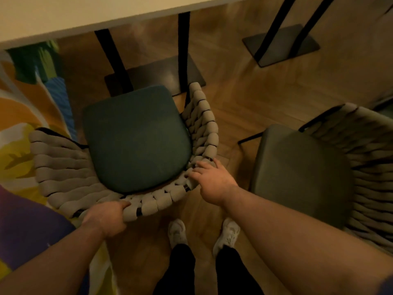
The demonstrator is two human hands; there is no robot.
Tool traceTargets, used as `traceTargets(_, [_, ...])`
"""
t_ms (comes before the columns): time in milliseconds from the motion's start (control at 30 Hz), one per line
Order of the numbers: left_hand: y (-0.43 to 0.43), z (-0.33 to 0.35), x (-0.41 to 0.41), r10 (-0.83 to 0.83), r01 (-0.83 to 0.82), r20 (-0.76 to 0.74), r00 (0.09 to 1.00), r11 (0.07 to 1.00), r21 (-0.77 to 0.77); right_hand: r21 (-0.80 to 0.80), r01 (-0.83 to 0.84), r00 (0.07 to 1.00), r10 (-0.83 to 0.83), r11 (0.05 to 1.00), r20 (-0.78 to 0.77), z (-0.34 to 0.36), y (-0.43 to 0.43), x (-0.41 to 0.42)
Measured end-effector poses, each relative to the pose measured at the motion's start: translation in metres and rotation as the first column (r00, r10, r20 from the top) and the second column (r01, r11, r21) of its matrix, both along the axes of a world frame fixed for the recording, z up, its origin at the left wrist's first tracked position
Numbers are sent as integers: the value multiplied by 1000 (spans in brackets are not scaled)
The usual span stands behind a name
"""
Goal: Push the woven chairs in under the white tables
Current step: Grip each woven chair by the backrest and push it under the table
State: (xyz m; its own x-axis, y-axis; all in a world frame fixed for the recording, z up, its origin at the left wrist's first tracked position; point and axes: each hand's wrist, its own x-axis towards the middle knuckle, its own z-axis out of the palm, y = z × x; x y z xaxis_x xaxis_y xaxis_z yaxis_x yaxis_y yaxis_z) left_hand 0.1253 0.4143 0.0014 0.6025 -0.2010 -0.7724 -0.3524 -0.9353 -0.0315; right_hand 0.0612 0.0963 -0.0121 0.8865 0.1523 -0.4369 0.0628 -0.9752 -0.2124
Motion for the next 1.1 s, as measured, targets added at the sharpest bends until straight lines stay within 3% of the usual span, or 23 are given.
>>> traceTargets(133, [-44,10,-9,59,-75,-109,992,986,-149,-53,69,997,-67,996,41,10,-45,-52])
traceTargets(233, [-105,13,-29,-47,49,14,999,967,-249,-123,232,971,-237,965,-28,14,-94,-103])
traceTargets(300, [-146,14,-44,-117,148,143,983,961,-232,-164,305,947,-317,938,-55,18,-132,-142])
traceTargets(467, [-204,2,-74,7,28,238,971,989,-145,-266,441,874,-477,857,-88,20,-224,-234])
traceTargets(600, [-237,-11,-111,-179,226,357,917,969,-95,-284,481,845,-525,829,-99,14,-283,-295])
traceTargets(833, [-381,-24,-230,-399,420,132,908,849,-322,-368,477,842,-535,798,-69,24,-380,-384])
traceTargets(1000, [-481,-22,-324,-506,490,111,855,720,-491,-488,492,810,-585,721,-46,33,-455,-433])
traceTargets(1100, [-519,-31,-360,-581,546,110,806,660,-516,-534,510,783,-621,675,-37,33,-497,-450])
